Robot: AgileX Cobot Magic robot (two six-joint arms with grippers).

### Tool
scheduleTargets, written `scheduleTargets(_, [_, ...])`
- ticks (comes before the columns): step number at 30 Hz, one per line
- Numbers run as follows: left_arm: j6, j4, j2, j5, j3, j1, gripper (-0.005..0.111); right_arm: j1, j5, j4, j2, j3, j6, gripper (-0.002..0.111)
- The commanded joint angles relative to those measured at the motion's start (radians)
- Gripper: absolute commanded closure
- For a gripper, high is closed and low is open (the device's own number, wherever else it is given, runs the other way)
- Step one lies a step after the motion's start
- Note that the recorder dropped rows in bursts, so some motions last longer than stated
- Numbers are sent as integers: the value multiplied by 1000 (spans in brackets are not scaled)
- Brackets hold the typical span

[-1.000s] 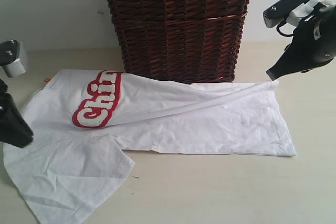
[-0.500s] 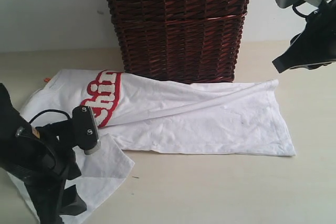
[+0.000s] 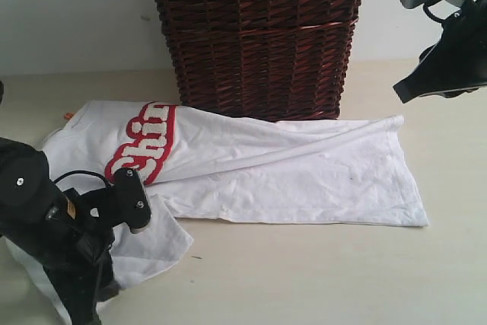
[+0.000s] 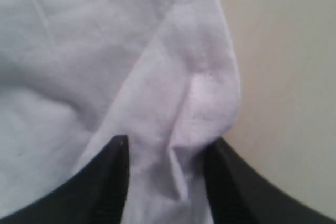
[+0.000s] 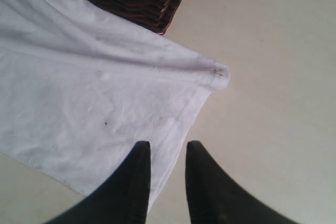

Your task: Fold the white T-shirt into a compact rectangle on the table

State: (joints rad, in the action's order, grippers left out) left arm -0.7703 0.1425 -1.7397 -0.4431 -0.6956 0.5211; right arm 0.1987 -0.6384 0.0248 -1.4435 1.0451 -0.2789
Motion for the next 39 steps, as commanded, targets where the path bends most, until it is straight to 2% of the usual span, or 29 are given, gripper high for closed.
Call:
scheduleTargets(1, [34, -222, -52, -83, 11, -1, 95, -1, 27, -1, 9, 6, -8, 83])
scheduleTargets(2, [32, -239, -53, -96, 11, -1, 106, -1, 27, -1, 9, 6, -8, 83])
scheduleTargets(9, [31, -288, 9, -148, -73, -1, 107, -1, 24, -11, 9, 6, -8, 83])
scheduleTargets(12, [42, -423, 63, -222, -142, -1, 107, -1, 28, -11, 9, 6, -16, 83])
scheduleTargets(14, [108, -546, 100, -238, -194, -1, 107, -1, 40, -11, 9, 6, -16, 83])
scheduleTargets(18, [201, -699, 146, -178, -285, -1, 107, -1, 65, -25, 9, 6, -16, 83])
scheduleTargets(21, [208, -725, 136, -83, -318, -16, 106, -1, 79, -25, 9, 6, -16, 83])
scheduleTargets(22, [208, -727, 127, -42, -321, -26, 104, -1, 81, -25, 9, 6, -16, 83])
scheduleTargets(23, [210, -730, 104, 29, -321, -47, 95, -1, 81, -25, 9, 6, -16, 83])
scheduleTargets(26, [235, -742, 55, 112, -322, -92, 69, -1, 81, -25, 9, 6, -16, 83])
scheduleTargets(27, [269, -773, 17, 186, -322, -129, 55, -1, 81, -25, 9, 6, -16, 83])
scheduleTargets(28, [295, -795, 0, 231, -322, -152, 51, -1, 81, -25, 9, 6, -19, 83])
scheduleTargets(29, [330, -825, -34, 317, -322, -192, 51, -1, 84, -32, 9, 6, -33, 83])
scheduleTargets(30, [330, -837, -47, 348, -322, -209, 53, -1, 87, -32, 9, 6, -33, 83])
scheduleTargets(31, [330, -844, -78, 430, -322, -237, 61, -1, 97, -34, 9, 6, -33, 83])
scheduleTargets(33, [330, -844, -113, 496, -322, -253, 70, -1, 105, -34, 9, 6, -33, 83])
scheduleTargets(34, [330, -844, -120, 504, -322, -253, 69, -1, 109, -34, 9, 6, -33, 83])
scheduleTargets(35, [341, -832, -122, 504, -322, -253, 65, -1, 114, -34, 9, 6, -33, 83])
scheduleTargets(37, [515, -823, -107, 473, -322, -248, 51, -1, 115, -34, 9, 6, -33, 83])
scheduleTargets(39, [703, -816, -75, 360, -322, -235, 43, -1, 115, -34, 9, 6, -33, 83])
